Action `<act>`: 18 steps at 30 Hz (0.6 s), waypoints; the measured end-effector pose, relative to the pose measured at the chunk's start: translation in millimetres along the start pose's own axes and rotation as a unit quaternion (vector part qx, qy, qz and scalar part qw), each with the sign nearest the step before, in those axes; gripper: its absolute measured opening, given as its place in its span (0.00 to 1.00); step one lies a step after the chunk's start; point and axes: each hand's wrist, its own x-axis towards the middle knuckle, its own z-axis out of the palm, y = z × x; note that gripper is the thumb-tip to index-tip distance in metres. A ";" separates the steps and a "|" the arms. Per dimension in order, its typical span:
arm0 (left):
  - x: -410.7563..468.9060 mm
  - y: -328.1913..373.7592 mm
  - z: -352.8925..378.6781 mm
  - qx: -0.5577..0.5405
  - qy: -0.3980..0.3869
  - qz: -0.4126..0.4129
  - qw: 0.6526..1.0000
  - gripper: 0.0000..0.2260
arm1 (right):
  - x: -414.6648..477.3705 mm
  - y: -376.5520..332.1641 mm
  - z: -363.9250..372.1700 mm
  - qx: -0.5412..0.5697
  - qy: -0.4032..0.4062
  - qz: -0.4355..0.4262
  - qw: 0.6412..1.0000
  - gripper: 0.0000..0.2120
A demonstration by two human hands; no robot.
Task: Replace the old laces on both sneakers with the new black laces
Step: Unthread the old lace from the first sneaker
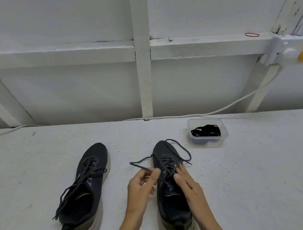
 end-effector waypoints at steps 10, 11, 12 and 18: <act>10.6 -1.6 -2.3 -0.023 0.042 0.018 0.999 0.09 | -0.9 -1.3 -0.2 0.004 0.008 0.008 1.000 0.29; 10.6 -2.4 -3.3 -0.019 0.041 0.020 0.999 0.09 | -1.3 -1.6 -0.3 0.003 0.010 0.009 1.000 0.29; 9.8 -3.5 -4.0 -0.018 0.041 0.018 0.999 0.10 | -1.7 -2.3 -0.3 0.002 0.011 0.010 1.000 0.29; 4.3 -14.5 -6.6 -0.039 0.095 -0.056 0.993 0.17 | -3.1 -4.0 0.2 0.018 0.034 0.011 0.999 0.23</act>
